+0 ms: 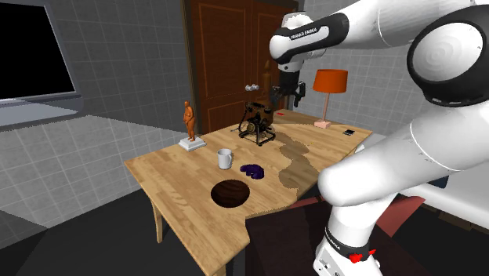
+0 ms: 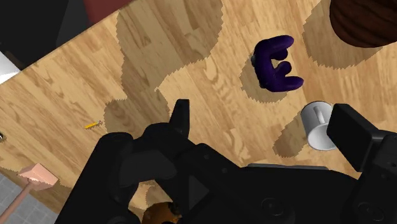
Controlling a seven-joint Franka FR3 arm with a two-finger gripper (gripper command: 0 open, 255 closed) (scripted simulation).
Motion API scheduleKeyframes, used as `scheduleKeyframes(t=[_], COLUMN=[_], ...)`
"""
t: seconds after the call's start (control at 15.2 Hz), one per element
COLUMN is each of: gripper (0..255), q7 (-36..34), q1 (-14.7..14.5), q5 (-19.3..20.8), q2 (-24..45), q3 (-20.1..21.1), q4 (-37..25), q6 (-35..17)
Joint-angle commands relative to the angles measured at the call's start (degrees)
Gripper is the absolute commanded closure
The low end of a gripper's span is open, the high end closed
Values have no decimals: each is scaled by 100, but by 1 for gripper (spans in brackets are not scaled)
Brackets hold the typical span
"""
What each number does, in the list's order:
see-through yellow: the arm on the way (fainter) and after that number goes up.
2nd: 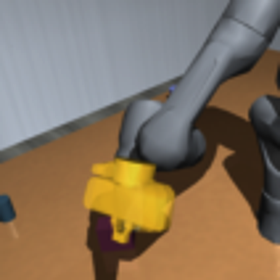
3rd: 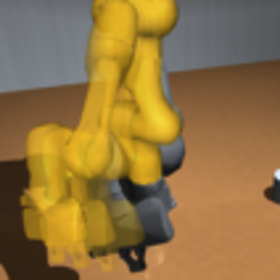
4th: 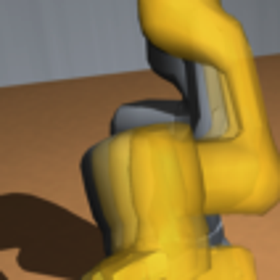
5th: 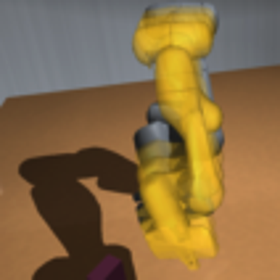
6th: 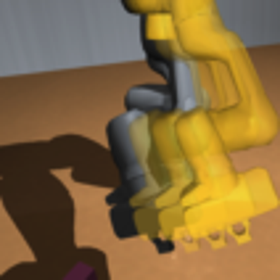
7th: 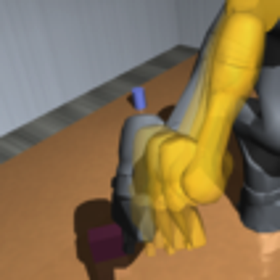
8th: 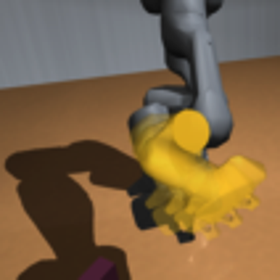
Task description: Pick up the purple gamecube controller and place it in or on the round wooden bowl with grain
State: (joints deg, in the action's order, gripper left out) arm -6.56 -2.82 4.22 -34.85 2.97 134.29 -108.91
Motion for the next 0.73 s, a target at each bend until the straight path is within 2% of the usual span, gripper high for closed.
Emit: scheduleKeyframes(t=[0.0,0.66], gripper=[0,0], q7=[45,243], q1=[-47,-284], q5=[-40,-241], q2=[267,1954], q3=[1,103], q4=[106,198], q6=[-313,-1764])
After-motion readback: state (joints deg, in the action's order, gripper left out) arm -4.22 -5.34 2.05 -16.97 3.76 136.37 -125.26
